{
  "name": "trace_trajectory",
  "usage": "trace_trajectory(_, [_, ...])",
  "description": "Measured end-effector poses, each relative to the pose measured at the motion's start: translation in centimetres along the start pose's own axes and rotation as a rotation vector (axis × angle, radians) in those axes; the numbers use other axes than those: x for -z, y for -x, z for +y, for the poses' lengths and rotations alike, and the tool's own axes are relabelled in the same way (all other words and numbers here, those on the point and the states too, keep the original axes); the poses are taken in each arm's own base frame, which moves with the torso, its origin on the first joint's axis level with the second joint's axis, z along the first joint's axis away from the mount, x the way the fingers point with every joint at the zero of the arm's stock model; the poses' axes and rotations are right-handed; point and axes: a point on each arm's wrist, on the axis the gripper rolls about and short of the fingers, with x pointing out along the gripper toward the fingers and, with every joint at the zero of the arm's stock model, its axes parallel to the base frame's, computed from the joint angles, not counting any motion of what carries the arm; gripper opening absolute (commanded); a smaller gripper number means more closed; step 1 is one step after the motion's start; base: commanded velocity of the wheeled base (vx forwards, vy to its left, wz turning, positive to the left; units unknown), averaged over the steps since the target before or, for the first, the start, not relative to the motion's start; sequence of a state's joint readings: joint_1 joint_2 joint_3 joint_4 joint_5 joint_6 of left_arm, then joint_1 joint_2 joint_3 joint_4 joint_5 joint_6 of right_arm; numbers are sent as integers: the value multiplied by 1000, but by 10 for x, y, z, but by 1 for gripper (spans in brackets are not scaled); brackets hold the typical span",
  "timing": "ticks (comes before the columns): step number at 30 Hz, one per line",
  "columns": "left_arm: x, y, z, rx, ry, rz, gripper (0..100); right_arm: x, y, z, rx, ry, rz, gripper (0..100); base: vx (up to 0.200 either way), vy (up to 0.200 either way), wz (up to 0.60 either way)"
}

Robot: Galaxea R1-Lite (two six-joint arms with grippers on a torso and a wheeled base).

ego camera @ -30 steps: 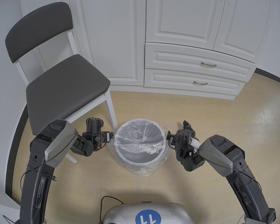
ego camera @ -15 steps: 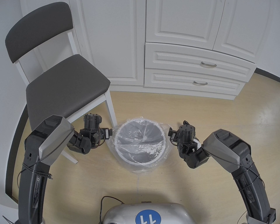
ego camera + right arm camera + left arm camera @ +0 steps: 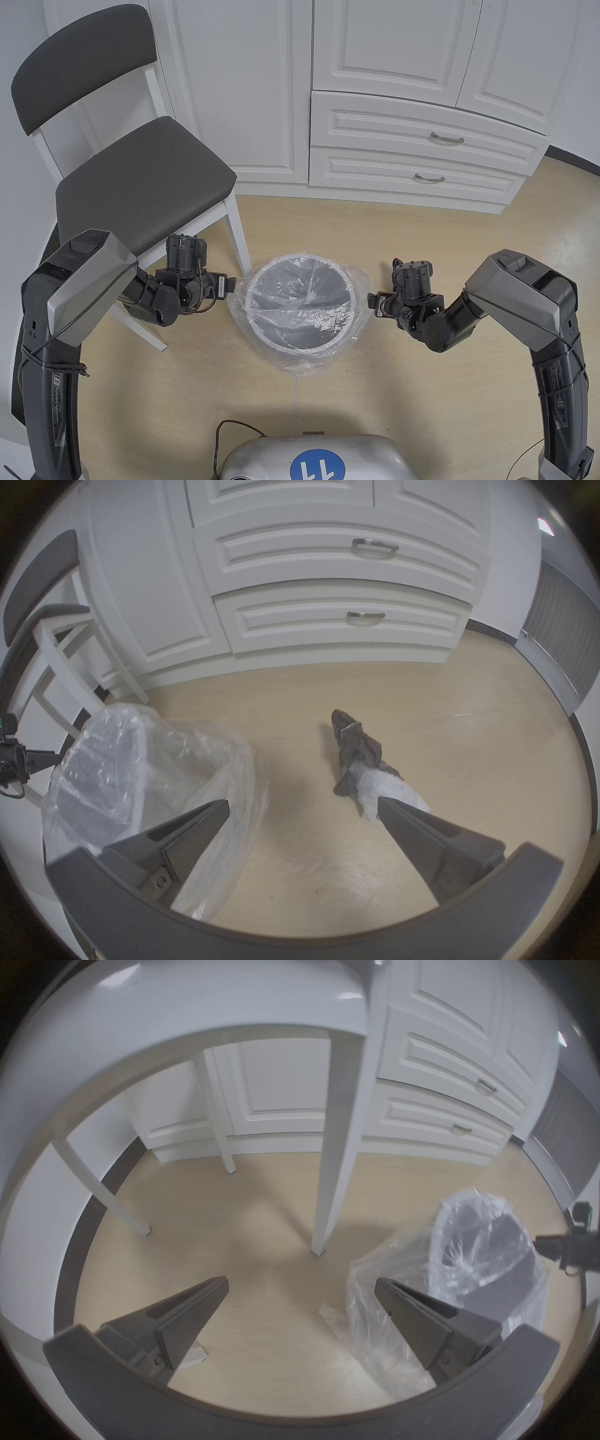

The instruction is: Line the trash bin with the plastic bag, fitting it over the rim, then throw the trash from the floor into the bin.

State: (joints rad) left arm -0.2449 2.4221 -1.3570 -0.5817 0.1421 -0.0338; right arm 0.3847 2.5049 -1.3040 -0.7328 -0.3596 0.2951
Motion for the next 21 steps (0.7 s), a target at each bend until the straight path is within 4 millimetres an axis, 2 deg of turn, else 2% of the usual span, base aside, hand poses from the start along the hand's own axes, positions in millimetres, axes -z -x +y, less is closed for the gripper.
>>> trace_trajectory(6, [6, 16, 9, 47, -96, 48, 100, 23, -11, 2, -24, 7, 65, 100, 0, 0, 0])
trace_trajectory(10, [10, 23, 17, 66, -126, 93, 100, 35, -21, 8, -65, -65, 106, 100, 0, 0, 0])
trace_trajectory(16, [12, 27, 21, 97, -136, 130, 100, 36, -34, 17, -80, -176, 172, 100, 0, 0, 0])
trace_trajectory(21, [20, 17, 19, 110, -135, 144, 100, 29, -48, 22, -54, -243, 182, 100, 0, 0, 0])
